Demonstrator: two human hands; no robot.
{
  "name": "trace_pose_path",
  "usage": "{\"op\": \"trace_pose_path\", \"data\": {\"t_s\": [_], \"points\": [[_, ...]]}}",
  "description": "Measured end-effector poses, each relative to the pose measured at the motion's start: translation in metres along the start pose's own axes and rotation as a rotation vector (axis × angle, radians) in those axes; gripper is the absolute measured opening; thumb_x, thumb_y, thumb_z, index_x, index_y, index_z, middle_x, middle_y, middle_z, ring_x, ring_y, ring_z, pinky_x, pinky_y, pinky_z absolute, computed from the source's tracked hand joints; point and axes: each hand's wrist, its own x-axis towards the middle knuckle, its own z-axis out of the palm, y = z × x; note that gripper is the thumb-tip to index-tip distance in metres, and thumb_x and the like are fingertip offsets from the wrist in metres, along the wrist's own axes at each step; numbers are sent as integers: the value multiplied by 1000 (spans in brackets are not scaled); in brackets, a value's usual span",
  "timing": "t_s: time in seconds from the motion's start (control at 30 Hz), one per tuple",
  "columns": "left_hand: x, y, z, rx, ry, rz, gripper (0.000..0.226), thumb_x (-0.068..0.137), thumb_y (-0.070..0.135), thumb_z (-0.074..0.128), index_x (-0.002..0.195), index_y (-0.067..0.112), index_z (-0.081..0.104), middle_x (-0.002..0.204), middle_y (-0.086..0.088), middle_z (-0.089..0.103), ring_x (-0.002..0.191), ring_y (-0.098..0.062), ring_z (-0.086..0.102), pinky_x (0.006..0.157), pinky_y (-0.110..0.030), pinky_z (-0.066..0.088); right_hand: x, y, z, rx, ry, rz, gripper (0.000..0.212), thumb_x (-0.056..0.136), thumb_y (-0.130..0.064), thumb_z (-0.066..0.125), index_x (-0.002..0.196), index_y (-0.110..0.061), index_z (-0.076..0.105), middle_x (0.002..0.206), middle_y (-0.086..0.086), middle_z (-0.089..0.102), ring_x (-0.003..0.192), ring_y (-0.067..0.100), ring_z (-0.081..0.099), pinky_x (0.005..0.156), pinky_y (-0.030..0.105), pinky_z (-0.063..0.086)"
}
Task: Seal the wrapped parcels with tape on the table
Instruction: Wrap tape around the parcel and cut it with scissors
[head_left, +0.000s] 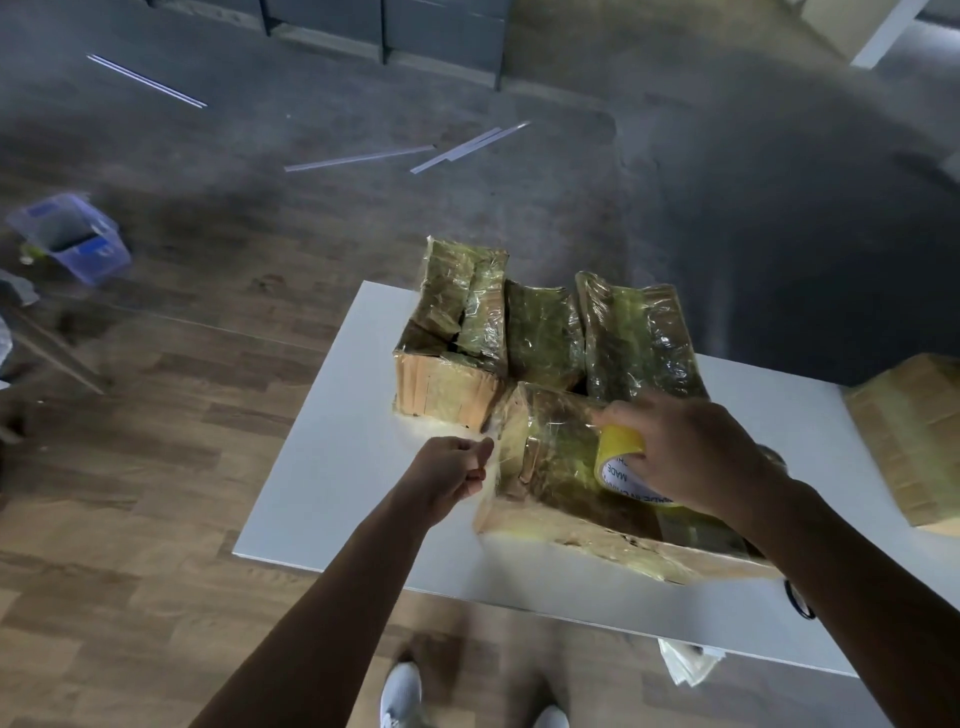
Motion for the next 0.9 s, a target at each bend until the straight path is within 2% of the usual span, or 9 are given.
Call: {"op": "trace_pose_path", "data": {"t_s": [0.13,0.3,0.4,0.5,0.57,0.63,0.73,0.8,0.9], "points": [[5,-7,9,-149,-37,-42,30,95,10,56,107,-17,59,89,-21,63,82,-29,61,78,-39,55,0,1,2,6,-13,15,51,67,-20,82,115,-27,66,91,4,69,70,27,66,61,35,55],[8,-11,11,-160,-18,-85,31,91,18,62,97,-13,64,82,-17,61,72,-25,57,73,-32,49,-1,1,2,45,-34,29,50,67,-17,82,114,-25,67,92,6,68,71,28,66,63,35,55],[4,-13,13,-206,-33,-234,25,93,24,60,83,2,64,64,-7,62,50,-12,55,51,-20,36,0,0,2,70,-47,34,48,68,-16,80,114,-23,67,95,7,68,76,30,66,67,38,56],[1,-9,19,-209,43,-262,20,97,19,54,86,4,60,56,-2,60,37,-7,53,46,-18,32,1,0,0,89,-46,41,47,70,-16,80,114,-23,67,97,7,68,79,30,66,69,37,55],[-1,-6,24,-53,136,-151,19,96,19,57,88,2,59,62,-4,59,47,-11,56,52,-22,41,1,0,0,86,-39,39,46,70,-17,80,113,-23,67,98,7,68,78,30,66,69,35,54],[-3,-7,26,259,265,67,14,94,16,61,94,2,59,75,-5,60,68,-17,58,64,-29,48,1,0,-1,80,-42,43,44,72,-17,78,114,-23,67,99,6,68,79,29,66,70,33,53],[-20,1,32,426,336,377,6,92,7,56,96,12,58,86,2,63,77,-10,59,62,-15,47,0,-1,-3,85,-37,43,44,74,-19,77,116,-24,66,101,6,68,82,29,65,72,31,50],[-33,11,42,412,334,504,2,95,17,54,97,17,55,86,7,61,74,-6,57,57,-10,42,0,-2,-3,79,-27,38,45,75,-20,75,118,-23,65,102,7,67,83,30,65,72,30,47],[-40,22,57,553,321,591,28,92,40,57,108,18,50,103,6,54,91,-10,55,71,-20,42,1,-3,-3,71,-32,50,45,79,-22,71,123,-22,61,107,6,65,89,29,63,74,30,45]]}}
